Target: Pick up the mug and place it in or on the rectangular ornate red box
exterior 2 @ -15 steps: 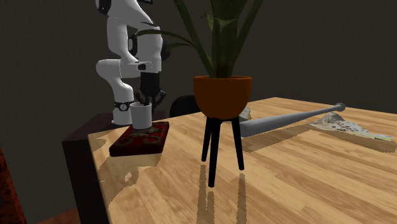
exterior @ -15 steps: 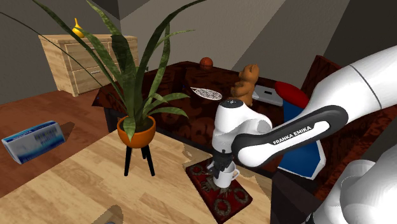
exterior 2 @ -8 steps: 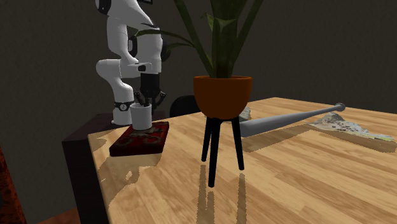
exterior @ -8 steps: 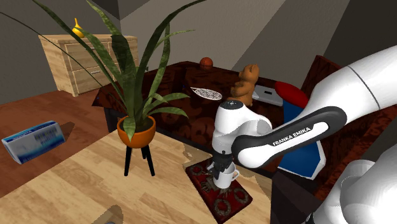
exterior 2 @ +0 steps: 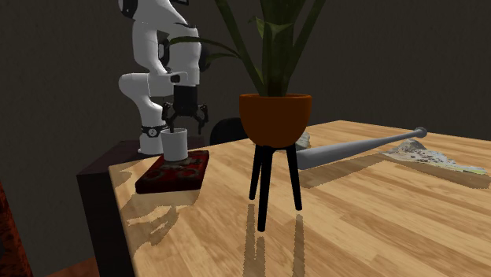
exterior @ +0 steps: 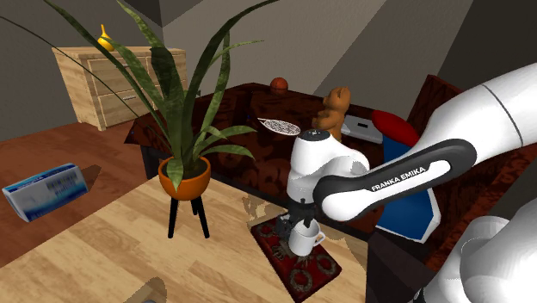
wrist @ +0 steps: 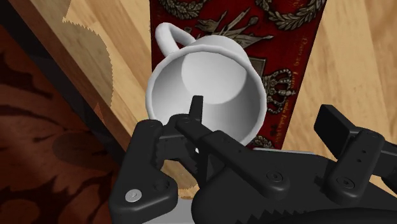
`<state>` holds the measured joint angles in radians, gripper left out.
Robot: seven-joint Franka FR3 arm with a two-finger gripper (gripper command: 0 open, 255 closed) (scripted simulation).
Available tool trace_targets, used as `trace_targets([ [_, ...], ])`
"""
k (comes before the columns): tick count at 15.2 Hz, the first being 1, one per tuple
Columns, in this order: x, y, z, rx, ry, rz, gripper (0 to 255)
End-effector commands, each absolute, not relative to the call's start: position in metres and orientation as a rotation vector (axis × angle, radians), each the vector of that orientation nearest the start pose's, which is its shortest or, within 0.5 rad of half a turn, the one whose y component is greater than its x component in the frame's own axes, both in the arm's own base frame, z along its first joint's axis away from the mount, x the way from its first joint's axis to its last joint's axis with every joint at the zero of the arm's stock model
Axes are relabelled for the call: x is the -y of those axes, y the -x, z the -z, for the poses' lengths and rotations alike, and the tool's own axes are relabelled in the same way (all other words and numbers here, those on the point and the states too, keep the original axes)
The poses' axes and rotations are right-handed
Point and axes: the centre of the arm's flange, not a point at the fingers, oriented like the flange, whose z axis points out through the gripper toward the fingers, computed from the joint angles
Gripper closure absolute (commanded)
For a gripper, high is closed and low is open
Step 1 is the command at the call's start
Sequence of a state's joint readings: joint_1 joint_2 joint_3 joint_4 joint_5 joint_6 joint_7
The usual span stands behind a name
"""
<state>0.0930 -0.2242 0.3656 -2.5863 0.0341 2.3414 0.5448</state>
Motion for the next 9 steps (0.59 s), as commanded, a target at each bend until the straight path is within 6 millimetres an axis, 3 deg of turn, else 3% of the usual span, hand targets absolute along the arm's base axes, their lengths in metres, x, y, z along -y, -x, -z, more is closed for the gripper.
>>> trace_targets([
  [1, -0.187, -0.380, -0.352, -0.192, 3.201, -0.008, 0],
  [2, -0.187, -0.380, -0.363, -0.192, 3.201, -0.008, 0],
  [9, -0.187, -0.380, -0.363, -0.192, 3.201, -0.008, 0],
])
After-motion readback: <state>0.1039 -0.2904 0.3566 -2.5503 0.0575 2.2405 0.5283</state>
